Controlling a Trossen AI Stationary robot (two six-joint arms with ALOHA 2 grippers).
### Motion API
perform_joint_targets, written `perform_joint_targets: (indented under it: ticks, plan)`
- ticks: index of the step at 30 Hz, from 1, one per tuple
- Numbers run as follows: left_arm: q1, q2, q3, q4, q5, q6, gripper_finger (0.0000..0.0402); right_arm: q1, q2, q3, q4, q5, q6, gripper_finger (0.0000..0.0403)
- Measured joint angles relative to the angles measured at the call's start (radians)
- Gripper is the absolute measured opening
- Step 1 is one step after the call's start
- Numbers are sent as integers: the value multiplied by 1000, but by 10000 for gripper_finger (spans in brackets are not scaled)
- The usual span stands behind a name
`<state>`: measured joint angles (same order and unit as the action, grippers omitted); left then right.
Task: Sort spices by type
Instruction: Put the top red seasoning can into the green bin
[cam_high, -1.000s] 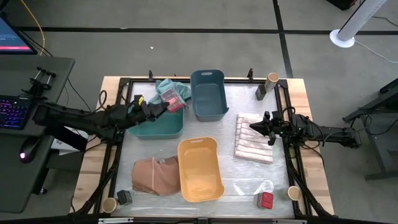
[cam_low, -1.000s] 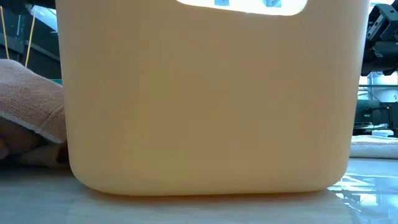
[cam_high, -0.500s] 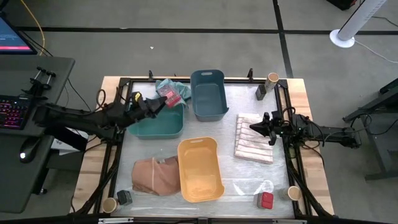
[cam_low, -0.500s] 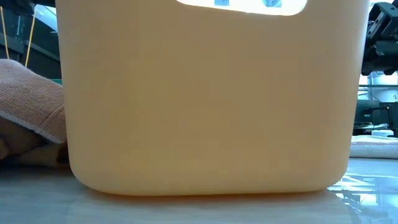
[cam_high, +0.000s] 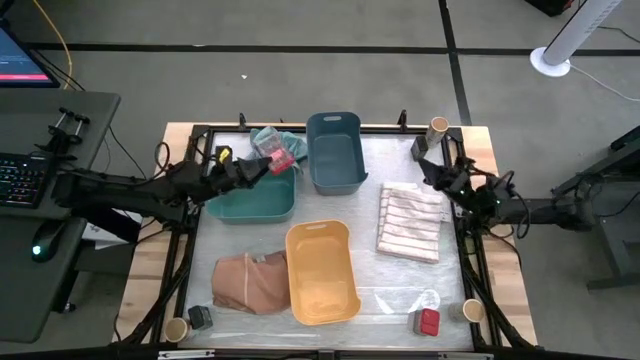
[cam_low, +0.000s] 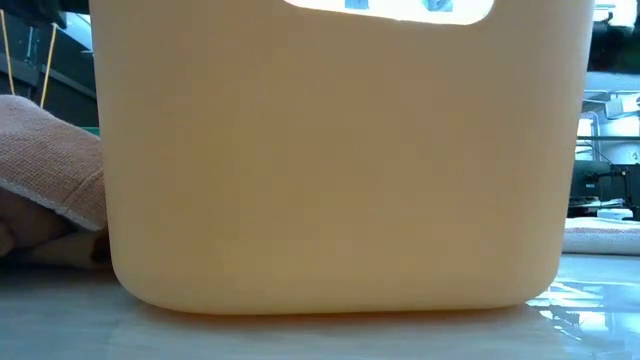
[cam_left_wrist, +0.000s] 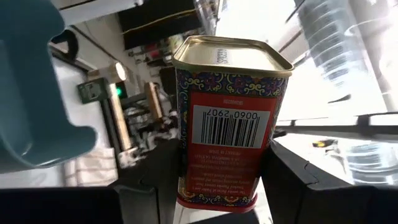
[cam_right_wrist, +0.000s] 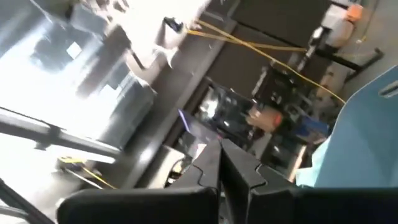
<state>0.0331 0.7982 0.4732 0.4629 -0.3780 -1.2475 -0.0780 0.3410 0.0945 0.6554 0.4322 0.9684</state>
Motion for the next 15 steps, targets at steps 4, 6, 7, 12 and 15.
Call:
perform_joint_targets:
  ticks: [4,6,7,12,15]
  plan:
    - [64,57,26,-5,117,-13,156,-1,302,225,-133,-56,-20,1]
    - [98,103,58,-2,207,-2,156,-8,458,360,-235,-110,-71,9]
    - [113,127,74,-5,245,8,156,-17,528,419,-290,-150,-91,17]
    - [178,234,164,0,404,92,156,-108,827,732,-566,-365,-176,94]
    - [207,267,195,-4,483,112,156,-180,951,897,-712,-483,-208,149]
